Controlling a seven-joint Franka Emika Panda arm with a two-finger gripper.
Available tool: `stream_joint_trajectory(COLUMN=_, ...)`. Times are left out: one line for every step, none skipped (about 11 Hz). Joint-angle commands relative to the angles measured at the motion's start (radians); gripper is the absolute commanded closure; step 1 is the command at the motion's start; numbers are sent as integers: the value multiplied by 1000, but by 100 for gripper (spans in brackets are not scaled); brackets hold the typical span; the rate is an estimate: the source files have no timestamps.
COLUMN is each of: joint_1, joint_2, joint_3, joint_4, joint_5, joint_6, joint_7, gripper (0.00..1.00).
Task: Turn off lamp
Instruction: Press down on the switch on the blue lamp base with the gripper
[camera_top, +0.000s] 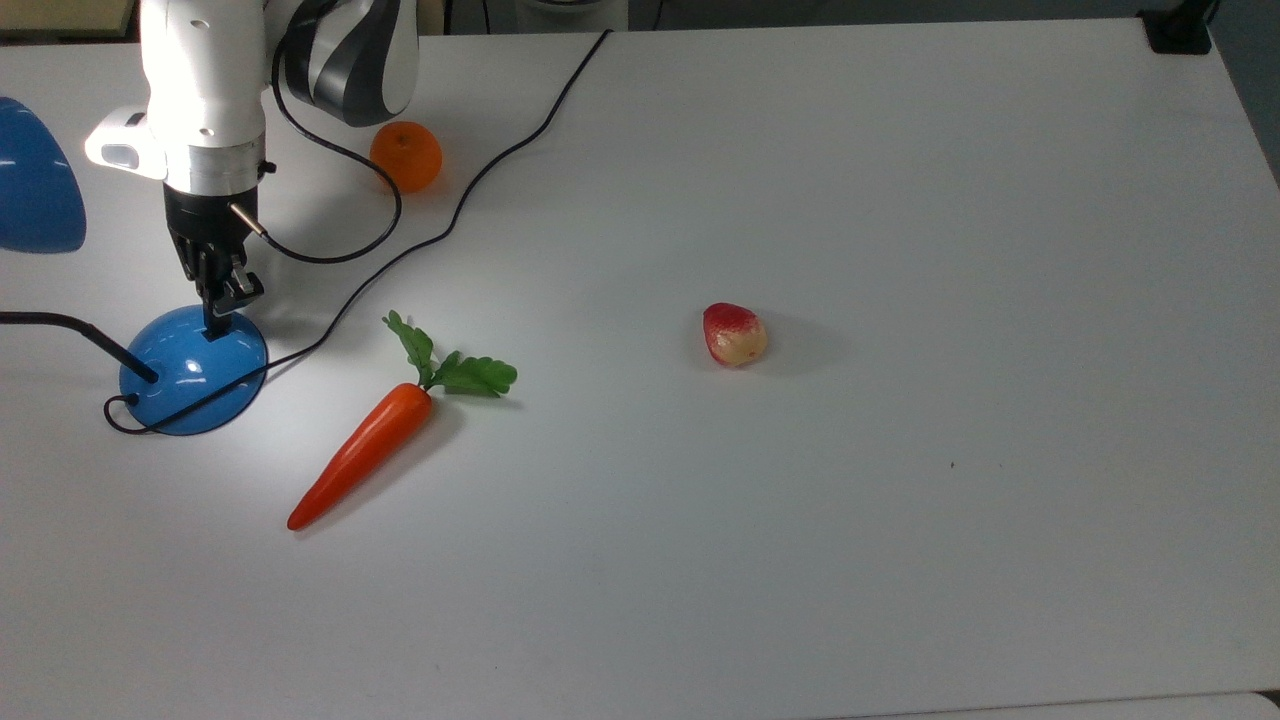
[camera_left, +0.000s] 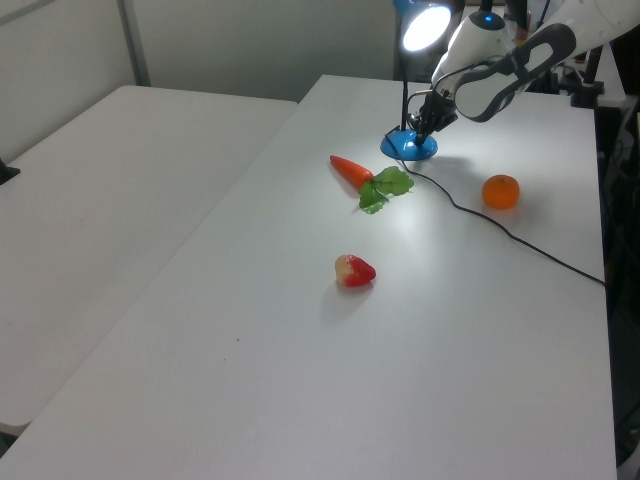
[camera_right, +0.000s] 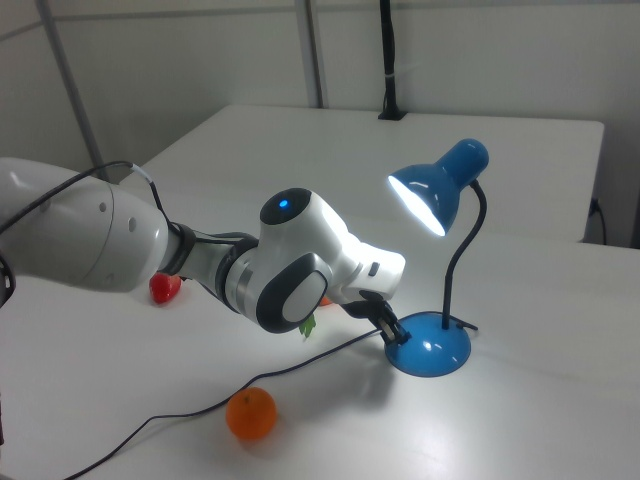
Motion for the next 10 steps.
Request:
stream_joint_trajectory(joint_1=2, joint_2=21, joint_3=-3, joint_4=-6, joint_5=-1, joint_6=28, joint_7=17, gripper=100)
stream_joint_trajectory(joint_1=2, joint_2=22, joint_3=-3, joint_4=-6, joint_5=-1, joint_6=28, joint_7=16, gripper=100)
stream_joint_trajectory(joint_1=2, joint_2=24, joint_3=-3, joint_4=-6, joint_5=-1, joint_6=28, joint_7=16, gripper=100)
stream_joint_trajectory(joint_1=2, joint_2=24, joint_3=-3, joint_4=-6, joint_5=-1, joint_6=28, joint_7=16, gripper=100)
stream_joint_trajectory(joint_1=2, joint_2=24, joint_3=-3, joint_4=-6, joint_5=-1, joint_6=28, joint_7=16, gripper=100)
stream_joint_trajectory(joint_1=2, joint_2=24, joint_3=-3, joint_4=-6, joint_5=-1, joint_6=28, joint_7=16, gripper=100)
stream_joint_trajectory(joint_1=2, joint_2=22, joint_3=-3, joint_4=-6, joint_5=-1, joint_6=28, joint_7=14, gripper=100)
stream_joint_trajectory(joint_1=3, joint_2=18, joint_3=-3, joint_4=-6, joint_5=-1, joint_6=25, joint_7=14, gripper=100)
stream_joint_trajectory(joint_1=3, joint_2=9, joint_3=-3, joint_4=-8, joint_5=-1, joint_6=16, joint_7=11, gripper=100)
stream_joint_trajectory(joint_1=3, joint_2=-4, joint_3=-3, joint_4=-12, joint_5=-1, joint_6=7, joint_7=8, gripper=100)
